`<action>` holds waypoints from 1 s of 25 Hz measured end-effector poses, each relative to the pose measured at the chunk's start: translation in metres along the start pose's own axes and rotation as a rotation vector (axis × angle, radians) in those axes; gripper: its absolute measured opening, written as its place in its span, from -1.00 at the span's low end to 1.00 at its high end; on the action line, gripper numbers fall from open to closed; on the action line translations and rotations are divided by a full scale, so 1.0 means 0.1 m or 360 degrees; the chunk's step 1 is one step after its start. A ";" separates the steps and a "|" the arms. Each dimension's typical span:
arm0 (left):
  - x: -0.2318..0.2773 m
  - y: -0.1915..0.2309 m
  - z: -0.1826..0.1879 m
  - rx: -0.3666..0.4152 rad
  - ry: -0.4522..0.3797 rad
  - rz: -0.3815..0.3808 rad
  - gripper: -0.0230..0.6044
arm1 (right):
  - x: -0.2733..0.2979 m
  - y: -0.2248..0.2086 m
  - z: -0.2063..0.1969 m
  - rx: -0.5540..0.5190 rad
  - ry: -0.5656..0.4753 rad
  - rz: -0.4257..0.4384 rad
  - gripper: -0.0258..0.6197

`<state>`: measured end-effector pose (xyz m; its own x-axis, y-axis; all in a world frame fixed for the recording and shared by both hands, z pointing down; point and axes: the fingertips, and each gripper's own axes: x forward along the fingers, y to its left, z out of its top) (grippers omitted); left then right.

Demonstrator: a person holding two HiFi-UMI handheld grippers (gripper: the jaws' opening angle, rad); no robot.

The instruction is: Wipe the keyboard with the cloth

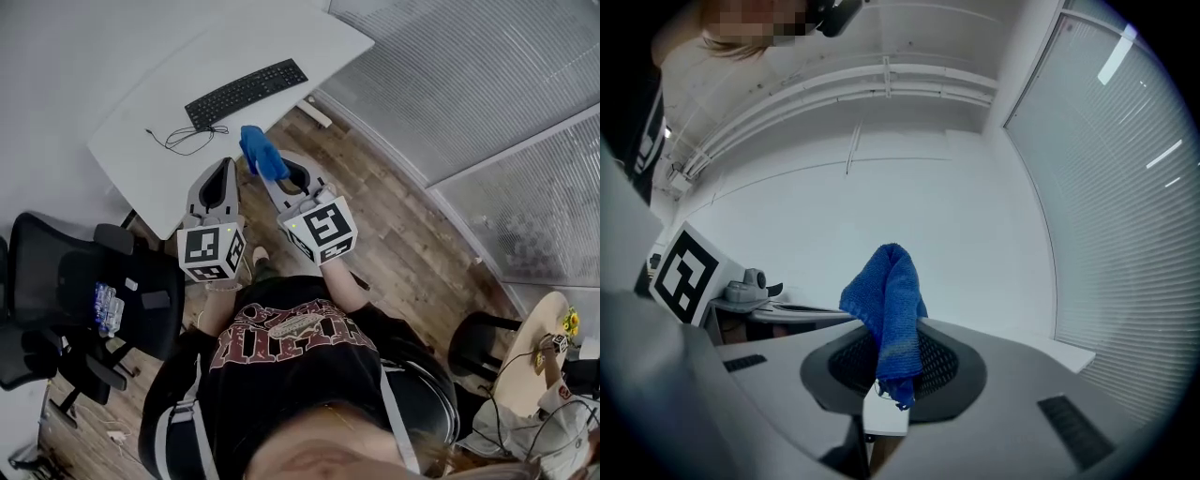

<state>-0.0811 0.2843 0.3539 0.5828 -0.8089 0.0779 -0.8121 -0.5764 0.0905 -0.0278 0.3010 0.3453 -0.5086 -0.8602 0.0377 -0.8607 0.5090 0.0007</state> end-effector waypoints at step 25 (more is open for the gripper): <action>1.00 1.02 0.01 -0.0027 0.0027 -0.0177 -0.81 | 1.36 -0.36 -0.13 0.0003 0.0080 -0.0096 -0.74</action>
<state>-0.1055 0.1447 0.3698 0.6697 -0.7380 0.0831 -0.7420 -0.6602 0.1165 -0.0654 0.1660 0.3630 -0.4544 -0.8865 0.0876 -0.8898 0.4563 0.0023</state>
